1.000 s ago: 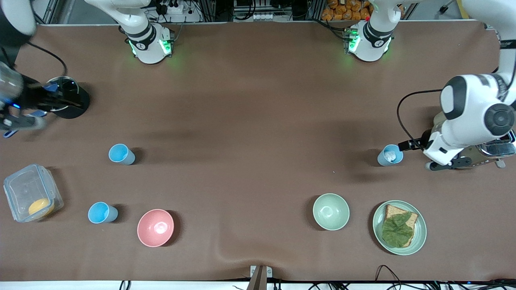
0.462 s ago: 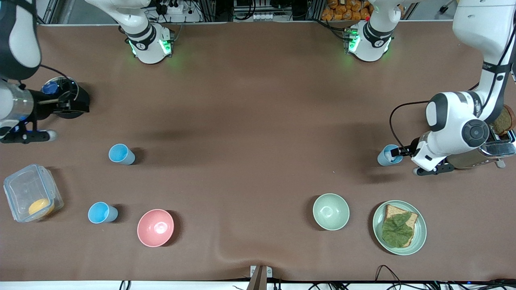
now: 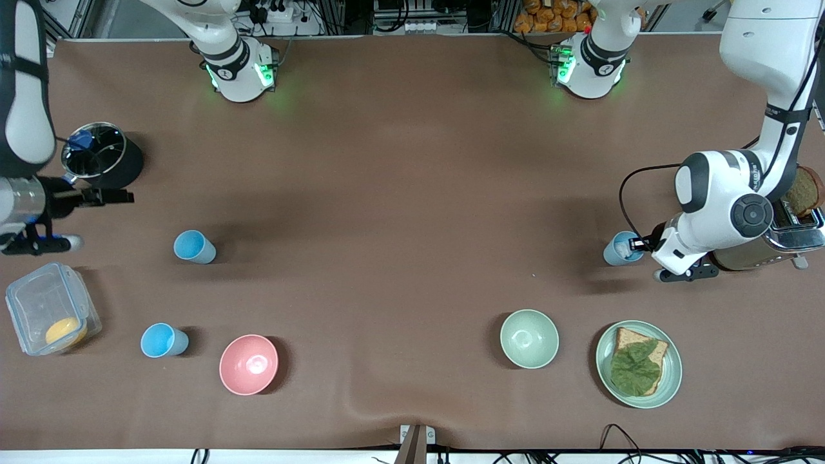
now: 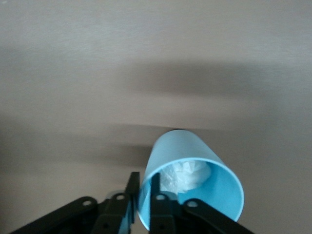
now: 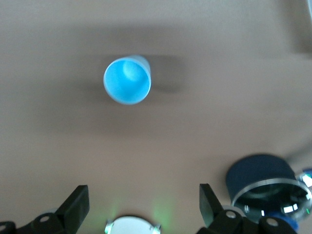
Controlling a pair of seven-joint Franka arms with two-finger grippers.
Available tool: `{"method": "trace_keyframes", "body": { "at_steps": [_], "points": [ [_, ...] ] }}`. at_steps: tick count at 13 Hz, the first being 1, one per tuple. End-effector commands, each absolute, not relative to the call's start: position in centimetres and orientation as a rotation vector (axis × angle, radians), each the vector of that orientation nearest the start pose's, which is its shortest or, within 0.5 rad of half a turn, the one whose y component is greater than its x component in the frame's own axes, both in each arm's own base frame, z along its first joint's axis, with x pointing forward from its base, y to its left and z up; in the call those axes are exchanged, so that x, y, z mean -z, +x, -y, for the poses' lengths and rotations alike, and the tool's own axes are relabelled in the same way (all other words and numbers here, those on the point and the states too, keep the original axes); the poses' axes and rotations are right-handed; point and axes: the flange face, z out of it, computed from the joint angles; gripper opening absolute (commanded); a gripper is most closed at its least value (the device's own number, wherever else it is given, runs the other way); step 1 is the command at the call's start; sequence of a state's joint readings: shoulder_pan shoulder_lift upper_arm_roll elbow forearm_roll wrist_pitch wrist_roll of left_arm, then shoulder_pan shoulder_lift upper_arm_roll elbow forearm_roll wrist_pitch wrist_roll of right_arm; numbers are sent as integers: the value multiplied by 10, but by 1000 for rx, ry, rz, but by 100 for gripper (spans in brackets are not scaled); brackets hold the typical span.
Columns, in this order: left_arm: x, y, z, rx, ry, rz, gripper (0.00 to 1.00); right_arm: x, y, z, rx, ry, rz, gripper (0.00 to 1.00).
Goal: Stack blue cups with both arms
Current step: 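Carry the cup with the left gripper while the right gripper grasps another cup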
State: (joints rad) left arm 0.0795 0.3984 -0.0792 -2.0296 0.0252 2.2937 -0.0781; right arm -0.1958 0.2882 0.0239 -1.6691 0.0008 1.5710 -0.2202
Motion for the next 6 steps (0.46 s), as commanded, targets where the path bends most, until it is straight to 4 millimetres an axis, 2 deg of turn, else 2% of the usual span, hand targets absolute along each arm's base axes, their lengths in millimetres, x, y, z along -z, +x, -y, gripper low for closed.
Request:
{"method": "trace_keyframes", "body": {
  "at_steps": [1,3,4,6],
  "points": [
    [-270,576,71,-215,-3195,-9,0,-358,579,97,-490,-3013,110,100],
    [-283,569,141,-247,-3275,150,0,-322,573,98,-374,-3052,111,100],
    [-292,565,179,-259,-3297,245,0,-314,571,100,-376,-3052,105,100],
    [-311,546,271,-266,-3298,405,0,-308,571,96,-390,-3050,107,100]
  ]
}}
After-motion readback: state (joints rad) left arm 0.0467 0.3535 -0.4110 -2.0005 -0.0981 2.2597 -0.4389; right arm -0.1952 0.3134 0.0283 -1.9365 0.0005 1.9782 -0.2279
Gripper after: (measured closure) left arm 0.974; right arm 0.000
